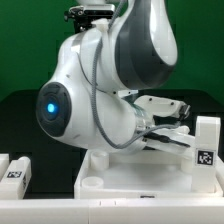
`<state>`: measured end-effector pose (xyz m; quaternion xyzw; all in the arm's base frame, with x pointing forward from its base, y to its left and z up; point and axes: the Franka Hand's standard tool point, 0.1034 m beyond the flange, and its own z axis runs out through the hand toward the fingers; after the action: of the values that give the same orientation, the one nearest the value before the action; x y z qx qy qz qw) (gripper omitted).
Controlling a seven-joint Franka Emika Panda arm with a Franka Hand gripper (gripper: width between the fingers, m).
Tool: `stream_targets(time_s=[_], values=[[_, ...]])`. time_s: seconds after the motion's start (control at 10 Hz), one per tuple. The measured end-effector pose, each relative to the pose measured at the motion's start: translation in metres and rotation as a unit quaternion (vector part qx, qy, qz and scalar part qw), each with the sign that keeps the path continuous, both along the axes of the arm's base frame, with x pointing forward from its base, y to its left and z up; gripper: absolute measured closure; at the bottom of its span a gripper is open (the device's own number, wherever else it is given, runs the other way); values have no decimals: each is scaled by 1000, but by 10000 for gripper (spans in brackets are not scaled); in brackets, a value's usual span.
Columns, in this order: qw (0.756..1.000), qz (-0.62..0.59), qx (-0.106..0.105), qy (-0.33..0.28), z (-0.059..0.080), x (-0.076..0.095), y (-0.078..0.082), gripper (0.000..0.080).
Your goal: Assemble desk
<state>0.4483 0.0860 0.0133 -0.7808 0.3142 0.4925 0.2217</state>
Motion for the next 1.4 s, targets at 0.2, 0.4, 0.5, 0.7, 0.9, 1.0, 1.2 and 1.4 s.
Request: stream_targets(time_s=[0.2,0.4,0.5,0.7,0.9,1.0,1.2,1.4], values=[[1000,0,2,2,0,0,0,154],[1000,0,2,2,0,0,0,321],[1000,-1,2,2,0,0,0,496],[1000,-1,2,2,0,0,-1,517],[1000,1,10,2,14,5,-4,517],[1000,-1,21,-4,39,17,-16,517],[998,-13,8,-66,87,48,-44,517],[992,-12,-28,-120,93,64,-51,517]])
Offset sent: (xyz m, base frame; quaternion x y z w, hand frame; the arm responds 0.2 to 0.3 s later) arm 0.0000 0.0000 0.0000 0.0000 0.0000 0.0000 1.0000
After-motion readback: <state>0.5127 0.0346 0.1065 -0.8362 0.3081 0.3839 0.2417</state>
